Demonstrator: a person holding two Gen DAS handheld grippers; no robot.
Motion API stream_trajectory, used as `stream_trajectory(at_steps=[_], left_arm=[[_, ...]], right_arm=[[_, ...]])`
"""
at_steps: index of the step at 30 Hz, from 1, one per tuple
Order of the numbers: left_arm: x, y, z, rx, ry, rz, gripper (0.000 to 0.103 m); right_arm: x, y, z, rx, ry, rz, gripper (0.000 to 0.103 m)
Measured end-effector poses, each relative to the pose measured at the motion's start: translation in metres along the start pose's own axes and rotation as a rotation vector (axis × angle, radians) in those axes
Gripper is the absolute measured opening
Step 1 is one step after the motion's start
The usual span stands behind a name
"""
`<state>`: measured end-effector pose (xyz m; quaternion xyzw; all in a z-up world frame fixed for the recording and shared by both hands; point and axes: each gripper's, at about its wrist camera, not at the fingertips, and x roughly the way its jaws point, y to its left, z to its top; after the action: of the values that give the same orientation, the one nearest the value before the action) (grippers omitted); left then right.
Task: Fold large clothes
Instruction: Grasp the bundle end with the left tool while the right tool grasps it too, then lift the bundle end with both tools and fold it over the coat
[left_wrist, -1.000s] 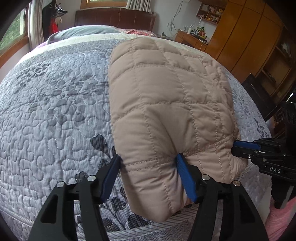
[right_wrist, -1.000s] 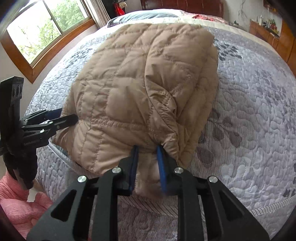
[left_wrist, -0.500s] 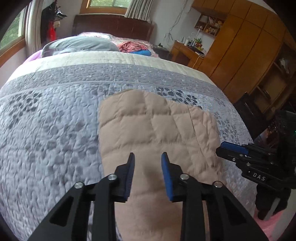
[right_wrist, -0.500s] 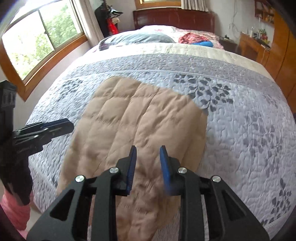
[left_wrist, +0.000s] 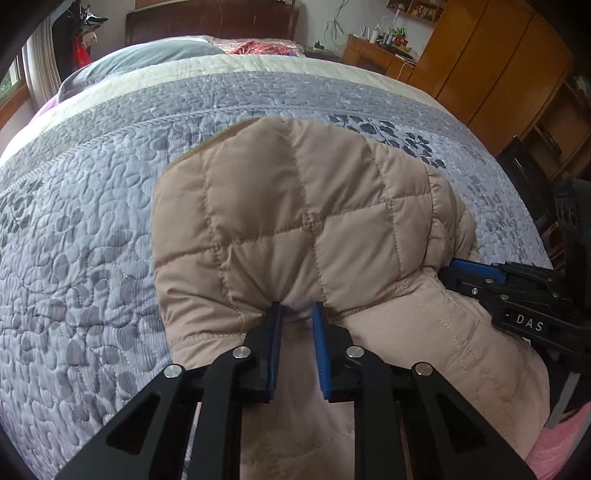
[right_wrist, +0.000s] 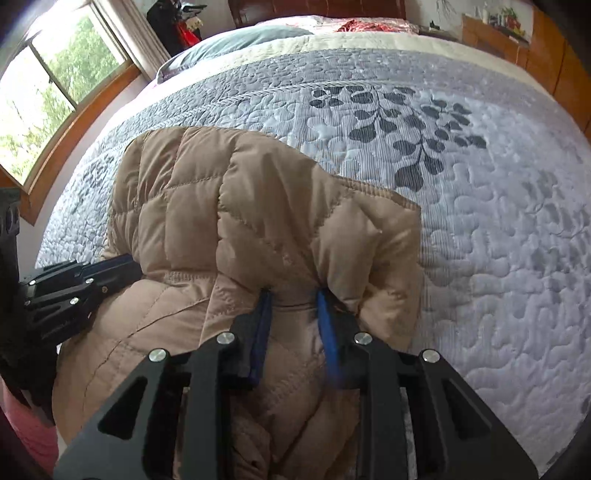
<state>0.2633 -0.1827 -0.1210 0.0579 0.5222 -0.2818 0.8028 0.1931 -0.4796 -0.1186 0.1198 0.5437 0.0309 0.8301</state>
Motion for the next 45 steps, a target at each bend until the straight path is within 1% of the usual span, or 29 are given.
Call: stream_trajectory(at_steps=[2, 4, 5, 6, 8, 9, 10, 11, 12, 13, 14, 15, 16, 19, 23, 28, 31, 33, 37, 38, 42, 45], left_arm=[[0.002, 0.000, 0.001, -0.006, -0.003, 0.005, 0.018], [0.000, -0.002, 0.001, 0.009, -0.012, 0.020, 0.018], [-0.004, -0.002, 0.000, 0.011, -0.020, 0.020, 0.018], [-0.009, -0.001, -0.001, 0.009, -0.028, 0.019, 0.018], [-0.029, 0.004, -0.003, -0.006, -0.043, -0.002, 0.020], [-0.043, 0.008, -0.006, -0.007, -0.063, -0.015, 0.029], [-0.054, 0.011, -0.010, -0.005, -0.080, -0.019, 0.045], [-0.066, 0.016, -0.016, -0.003, -0.101, -0.003, 0.057], [-0.076, 0.019, -0.021, 0.000, -0.119, 0.011, 0.059], [-0.084, 0.023, -0.028, 0.001, -0.127, 0.011, 0.061], [-0.088, 0.026, -0.033, -0.001, -0.125, 0.005, 0.063], [-0.091, 0.029, -0.039, -0.006, -0.119, -0.006, 0.064], [-0.093, 0.032, -0.046, -0.014, -0.109, -0.021, 0.066], [-0.091, 0.036, -0.062, -0.019, -0.078, -0.074, 0.071], [-0.089, 0.039, -0.078, -0.041, -0.065, -0.129, 0.072], [-0.085, 0.041, -0.084, -0.052, -0.068, -0.167, 0.077], [-0.079, 0.043, -0.084, -0.041, -0.070, -0.172, 0.081], [-0.075, 0.045, -0.082, -0.041, -0.068, -0.193, 0.083], [-0.064, 0.050, -0.079, -0.046, -0.054, -0.237, 0.089], [-0.060, 0.051, -0.078, -0.049, -0.048, -0.250, 0.091], [-0.048, 0.051, -0.075, -0.053, -0.036, -0.298, 0.094], [-0.040, 0.047, -0.072, -0.047, -0.025, -0.333, 0.096]], right_arm=[[0.000, 0.003, -0.003, -0.018, -0.020, -0.023, 0.024], [-0.002, 0.005, -0.006, -0.024, -0.037, -0.040, 0.025], [-0.004, 0.005, -0.006, -0.018, -0.041, -0.033, 0.025], [-0.011, 0.002, -0.006, 0.000, -0.047, -0.006, 0.027], [-0.028, -0.001, -0.010, 0.015, -0.068, 0.035, 0.034], [-0.041, -0.003, -0.014, 0.020, -0.088, 0.058, 0.049], [-0.053, -0.006, -0.019, 0.025, -0.107, 0.068, 0.065], [-0.063, -0.008, -0.022, 0.029, -0.123, 0.068, 0.070], [-0.074, -0.011, -0.026, 0.032, -0.141, 0.072, 0.071], [-0.081, -0.015, -0.031, 0.040, -0.146, 0.088, 0.075], [-0.084, -0.019, -0.034, 0.051, -0.140, 0.111, 0.079], [-0.085, -0.024, -0.038, 0.073, -0.124, 0.156, 0.085], [-0.083, -0.029, -0.043, 0.094, -0.102, 0.208, 0.086], [-0.073, -0.036, -0.056, 0.133, -0.040, 0.320, 0.089], [-0.057, -0.041, -0.066, 0.162, -0.002, 0.355, 0.090], [-0.046, -0.049, -0.068, 0.210, 0.012, 0.461, 0.091], [-0.040, -0.048, -0.068, 0.200, 0.015, 0.482, 0.092], [-0.036, -0.046, -0.067, 0.186, 0.020, 0.492, 0.093], [-0.024, -0.043, -0.064, 0.179, 0.034, 0.516, 0.097], [-0.022, -0.044, -0.068, 0.179, 0.036, 0.521, 0.097], [-0.005, -0.047, -0.066, 0.183, 0.048, 0.552, 0.099], [-0.001, -0.047, -0.066, 0.170, 0.041, 0.568, 0.099]])
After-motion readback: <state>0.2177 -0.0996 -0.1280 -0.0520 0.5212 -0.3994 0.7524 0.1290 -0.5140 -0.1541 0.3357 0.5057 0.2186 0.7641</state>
